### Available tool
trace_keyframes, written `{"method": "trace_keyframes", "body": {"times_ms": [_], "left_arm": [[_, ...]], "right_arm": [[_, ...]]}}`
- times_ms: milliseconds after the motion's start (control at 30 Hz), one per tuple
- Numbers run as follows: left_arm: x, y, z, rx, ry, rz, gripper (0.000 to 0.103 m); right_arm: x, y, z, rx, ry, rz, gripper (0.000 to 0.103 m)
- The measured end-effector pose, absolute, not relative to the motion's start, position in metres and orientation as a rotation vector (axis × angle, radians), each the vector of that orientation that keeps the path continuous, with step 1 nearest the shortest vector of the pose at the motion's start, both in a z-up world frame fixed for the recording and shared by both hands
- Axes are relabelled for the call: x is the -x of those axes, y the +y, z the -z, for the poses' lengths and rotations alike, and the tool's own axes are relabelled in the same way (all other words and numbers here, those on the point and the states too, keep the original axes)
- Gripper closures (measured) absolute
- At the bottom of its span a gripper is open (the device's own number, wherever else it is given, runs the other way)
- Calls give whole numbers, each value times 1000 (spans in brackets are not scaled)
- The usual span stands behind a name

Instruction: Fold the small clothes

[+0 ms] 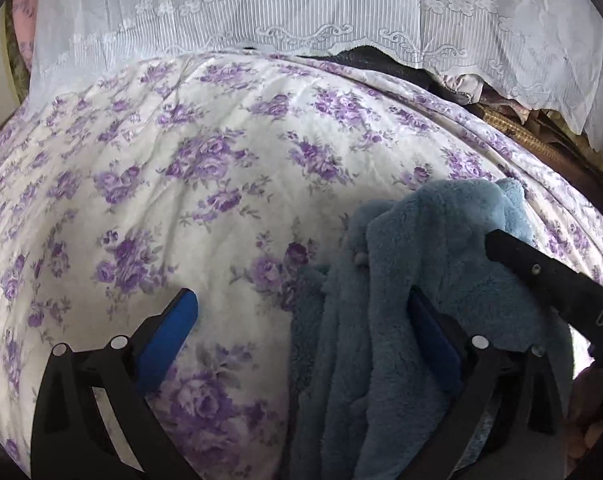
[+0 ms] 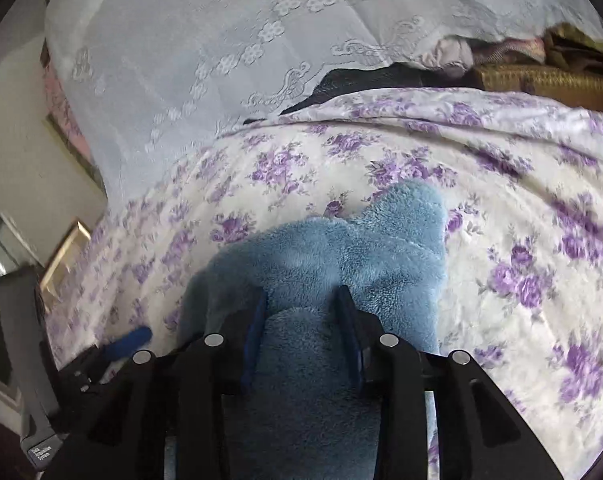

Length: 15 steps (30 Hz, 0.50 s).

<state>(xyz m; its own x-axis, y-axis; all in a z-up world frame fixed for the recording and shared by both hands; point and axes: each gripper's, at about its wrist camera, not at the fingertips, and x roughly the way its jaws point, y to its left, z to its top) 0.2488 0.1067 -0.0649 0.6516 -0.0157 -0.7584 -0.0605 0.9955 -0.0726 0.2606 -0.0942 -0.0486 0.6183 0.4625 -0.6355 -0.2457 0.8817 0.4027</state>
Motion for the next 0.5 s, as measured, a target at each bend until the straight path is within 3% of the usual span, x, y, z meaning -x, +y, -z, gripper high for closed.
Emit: {"method": "trace_keyframes", "body": {"times_ms": [233,333,500], "left_arm": [[-231,118,52,143,790,-2,4],[-203,133,35,199,731,5,4],[-158,140,28,177,723,4,4]], "right_arm": [[-235,-110,39,-348,680,-427,61],[-199,-123,30,-312,574,-307,54],[-147,-125,23,-273,490,-253,54]]}}
